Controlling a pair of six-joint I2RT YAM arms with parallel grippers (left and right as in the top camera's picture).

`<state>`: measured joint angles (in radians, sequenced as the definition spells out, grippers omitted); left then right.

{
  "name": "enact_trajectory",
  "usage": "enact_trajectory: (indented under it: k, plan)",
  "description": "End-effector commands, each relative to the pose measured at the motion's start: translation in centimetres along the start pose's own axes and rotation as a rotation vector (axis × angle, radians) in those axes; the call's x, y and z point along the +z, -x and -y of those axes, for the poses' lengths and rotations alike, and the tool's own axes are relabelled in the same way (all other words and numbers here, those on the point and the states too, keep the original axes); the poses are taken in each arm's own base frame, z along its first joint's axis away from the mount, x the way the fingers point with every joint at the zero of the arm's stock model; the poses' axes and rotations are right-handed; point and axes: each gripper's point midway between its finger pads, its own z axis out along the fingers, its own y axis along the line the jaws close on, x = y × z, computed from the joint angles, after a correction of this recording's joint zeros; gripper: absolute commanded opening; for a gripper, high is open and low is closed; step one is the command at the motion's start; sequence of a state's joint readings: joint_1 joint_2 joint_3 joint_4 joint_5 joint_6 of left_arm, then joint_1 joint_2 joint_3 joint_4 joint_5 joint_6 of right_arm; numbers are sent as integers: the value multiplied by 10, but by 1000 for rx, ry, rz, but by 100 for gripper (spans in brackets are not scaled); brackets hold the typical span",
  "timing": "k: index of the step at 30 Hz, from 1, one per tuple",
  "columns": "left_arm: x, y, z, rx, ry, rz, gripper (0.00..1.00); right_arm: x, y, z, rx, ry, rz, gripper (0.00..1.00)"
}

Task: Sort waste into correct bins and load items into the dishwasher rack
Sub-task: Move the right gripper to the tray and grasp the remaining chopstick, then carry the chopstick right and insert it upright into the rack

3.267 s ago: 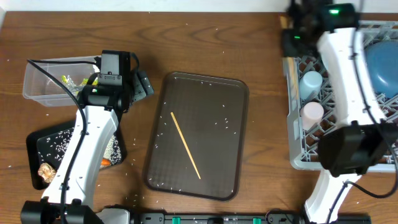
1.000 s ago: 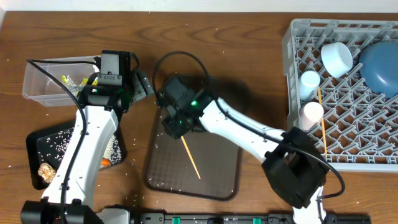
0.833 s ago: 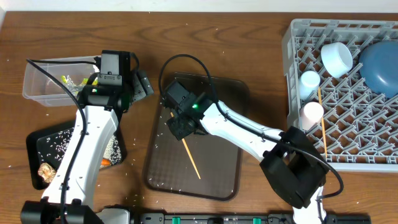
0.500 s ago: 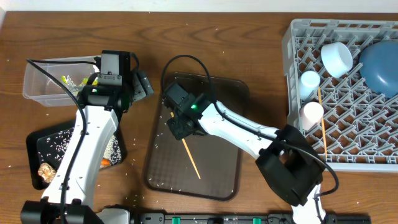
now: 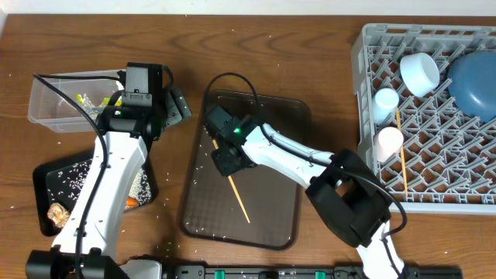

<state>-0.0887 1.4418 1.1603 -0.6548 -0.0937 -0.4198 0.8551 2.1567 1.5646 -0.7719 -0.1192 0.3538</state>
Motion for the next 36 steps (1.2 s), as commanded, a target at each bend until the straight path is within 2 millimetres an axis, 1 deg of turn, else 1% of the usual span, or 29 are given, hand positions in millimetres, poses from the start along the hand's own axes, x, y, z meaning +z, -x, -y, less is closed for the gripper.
enact_trajectory:
  k: [1, 5, 6, 7, 8, 9, 10, 16, 20, 24, 26, 28, 30, 31, 33, 34, 35, 36]
  plan:
    - [-3, 3, -1, -5, 6, 13, 98, 12, 3, 4, 32, -5, -41, 36]
    - [-3, 3, -1, -5, 6, 13, 98, 19, 6, 4, 27, -22, -90, 35]
    - [-3, 3, -1, -5, 6, 13, 98, 20, 8, 4, 32, -30, -109, 32]
    - [-3, 3, -1, -5, 6, 13, 98, 20, 8, 5, 34, -32, -116, 26]
    - [-3, 3, -1, -5, 6, 13, 98, 20, 9, 6, 40, -37, -126, 17]
    - [-3, 3, -1, -5, 6, 13, 98, 17, 11, 8, 48, -39, -129, 10]
    - [-3, 3, -1, -5, 6, 13, 98, 16, 12, 12, 65, -40, -129, 6]
    - [-3, 3, -1, -5, 6, 13, 98, 9, 15, 28, 143, -13, -146, 1]
    - [-3, 3, -1, -5, 6, 13, 98, 7, 16, 39, 175, -6, -158, 1]
    - [-3, 3, -1, -5, 6, 13, 98, -1, 24, 44, 168, 27, -148, 1]
    - [-3, 3, -1, -5, 6, 13, 98, -12, 31, 50, 149, 27, -131, 1]
    - [-3, 3, -1, -5, 6, 13, 98, -30, 42, 57, 138, 33, -101, 1]
    - [-3, 3, -1, -5, 6, 13, 98, -53, 54, 62, 129, 41, -58, 1]
    - [-3, 3, -1, -5, 6, 13, 98, -68, 60, 65, 122, 44, -27, 1]
    - [-3, 3, -1, -5, 6, 13, 98, -92, 69, 71, 110, 50, 22, 1]
    - [-3, 3, -1, -5, 6, 13, 98, -108, 74, 75, 107, 51, 55, 1]
    - [-3, 3, -1, -5, 6, 13, 98, -119, 77, 79, 106, 51, 77, 1]
    - [-3, 3, -1, -5, 6, 13, 98, -138, 80, 86, 111, 45, 112, 1]
